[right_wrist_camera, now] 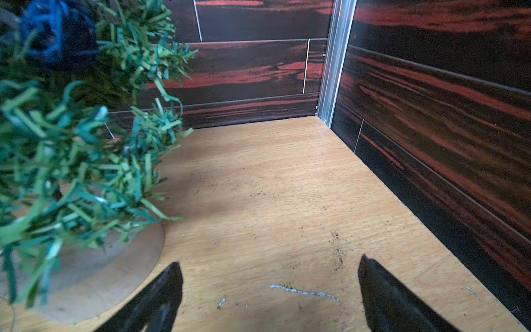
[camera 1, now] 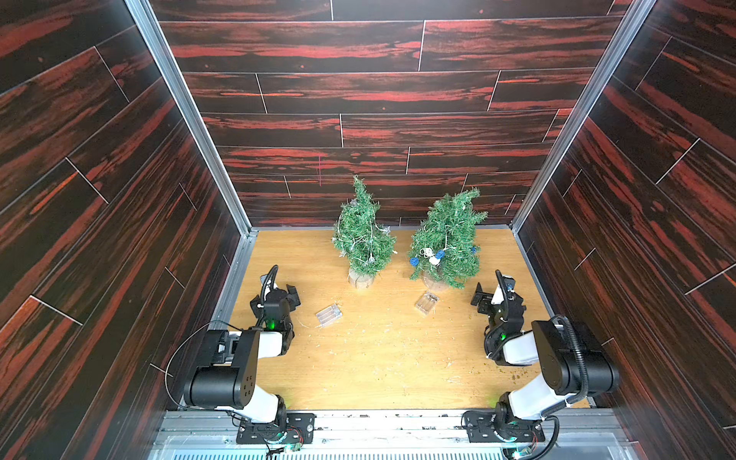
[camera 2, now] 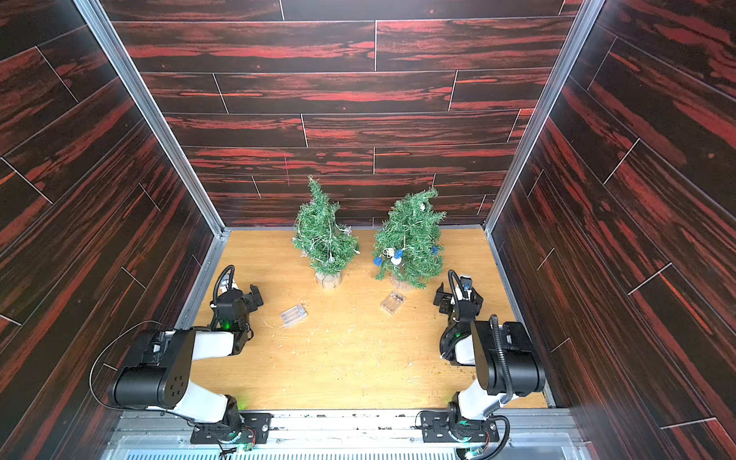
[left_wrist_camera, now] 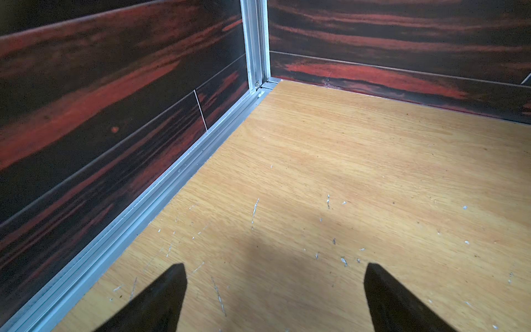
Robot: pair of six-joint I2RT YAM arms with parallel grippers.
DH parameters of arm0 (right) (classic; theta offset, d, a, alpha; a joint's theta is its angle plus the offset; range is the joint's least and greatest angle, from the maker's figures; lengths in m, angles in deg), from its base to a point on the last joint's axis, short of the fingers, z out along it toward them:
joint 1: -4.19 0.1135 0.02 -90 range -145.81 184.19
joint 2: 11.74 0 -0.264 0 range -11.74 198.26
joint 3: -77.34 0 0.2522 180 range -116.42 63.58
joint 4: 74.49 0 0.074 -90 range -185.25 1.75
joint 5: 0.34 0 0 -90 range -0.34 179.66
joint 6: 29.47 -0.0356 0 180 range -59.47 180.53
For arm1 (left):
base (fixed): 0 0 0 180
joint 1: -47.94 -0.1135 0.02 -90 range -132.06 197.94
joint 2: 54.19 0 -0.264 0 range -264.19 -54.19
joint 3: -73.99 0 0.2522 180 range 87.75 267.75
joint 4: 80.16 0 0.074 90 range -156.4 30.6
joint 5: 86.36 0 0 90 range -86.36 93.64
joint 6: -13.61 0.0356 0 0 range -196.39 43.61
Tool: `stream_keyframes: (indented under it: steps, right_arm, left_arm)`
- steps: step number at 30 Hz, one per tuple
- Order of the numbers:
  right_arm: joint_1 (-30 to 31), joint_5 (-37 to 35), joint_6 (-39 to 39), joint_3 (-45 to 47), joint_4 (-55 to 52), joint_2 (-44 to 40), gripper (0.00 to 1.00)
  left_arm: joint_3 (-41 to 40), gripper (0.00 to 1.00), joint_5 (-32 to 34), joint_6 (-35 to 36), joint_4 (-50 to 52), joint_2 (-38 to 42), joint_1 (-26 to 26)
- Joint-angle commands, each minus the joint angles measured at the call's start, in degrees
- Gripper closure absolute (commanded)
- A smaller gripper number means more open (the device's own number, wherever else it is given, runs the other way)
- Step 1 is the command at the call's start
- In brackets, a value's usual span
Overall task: Remove string lights from the small christmas tree
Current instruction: Move the christmas tree to the center of the board.
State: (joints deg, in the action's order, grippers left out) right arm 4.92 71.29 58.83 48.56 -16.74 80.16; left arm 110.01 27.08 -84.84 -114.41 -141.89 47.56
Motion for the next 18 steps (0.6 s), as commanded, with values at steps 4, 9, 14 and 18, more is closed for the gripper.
stream_keyframes:
  steps: [4, 9, 14, 18]
  right_arm:
    - [-0.1, 0.4, -0.3, -0.1, 1.1, -1.3, 0.01]
    - [-0.1, 0.4, -0.3, -0.2, 1.0, -1.3, 0.01]
    - [0.8, -2.5, 0.3, 5.5, 12.8, -0.9, 0.01]
    - [2.3, -2.3, 2.5, 8.5, 21.1, 0.9, 0.01]
  left_arm:
    - [0.8, 0.0, 0.8, -0.4, -0.2, 0.0, -0.2]
    - [0.8, 0.0, 0.7, -0.4, -0.3, 0.1, -0.2]
    - [3.3, 0.0, -2.8, 4.9, 6.2, 5.1, 1.9]
    - [17.4, 0.0, -3.3, -6.6, 41.2, 14.9, 3.2]
